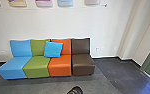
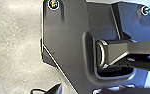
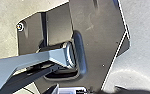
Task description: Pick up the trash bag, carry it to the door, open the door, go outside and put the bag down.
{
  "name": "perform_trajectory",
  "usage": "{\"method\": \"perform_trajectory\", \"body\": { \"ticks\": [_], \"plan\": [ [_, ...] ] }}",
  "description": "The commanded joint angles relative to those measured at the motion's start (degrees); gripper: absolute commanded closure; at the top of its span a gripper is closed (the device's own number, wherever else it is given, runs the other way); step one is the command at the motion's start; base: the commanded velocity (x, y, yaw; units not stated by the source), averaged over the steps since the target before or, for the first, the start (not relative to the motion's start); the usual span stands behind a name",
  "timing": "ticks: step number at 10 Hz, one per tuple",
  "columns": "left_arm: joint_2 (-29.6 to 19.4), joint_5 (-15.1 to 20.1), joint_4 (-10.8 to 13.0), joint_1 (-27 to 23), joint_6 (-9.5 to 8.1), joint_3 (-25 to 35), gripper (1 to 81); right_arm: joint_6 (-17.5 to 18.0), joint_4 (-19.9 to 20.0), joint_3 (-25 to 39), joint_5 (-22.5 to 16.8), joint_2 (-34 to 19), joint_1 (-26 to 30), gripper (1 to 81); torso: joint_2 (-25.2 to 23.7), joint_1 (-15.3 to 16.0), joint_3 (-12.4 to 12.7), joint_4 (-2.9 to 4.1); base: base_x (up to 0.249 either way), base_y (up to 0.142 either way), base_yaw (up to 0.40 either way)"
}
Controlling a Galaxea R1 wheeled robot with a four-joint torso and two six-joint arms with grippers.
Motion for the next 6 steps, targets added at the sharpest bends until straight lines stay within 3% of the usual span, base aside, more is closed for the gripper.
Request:
{"method": "perform_trajectory", "body": {
  "ticks": [1, 6],
  "plan": [
    [-0.34, 3.6, 0.18, -1.14, 0.03, -0.09, 1.0, -0.2, -0.17, 0.28, -3.06, -0.55, 0.94, 1.0, -0.01, 0.0, 0.0, 0.0, 0.136, 0.0, 0.0],
    [-0.34, 3.6, 0.18, -1.14, 0.03, -0.09, 1.0, -0.2, -0.17, 0.72, -3.06, -0.46, 0.94, 1.0, -0.01, 0.0, 0.0, 0.0, 0.134, 0.0, 0.0]
  ]
}}
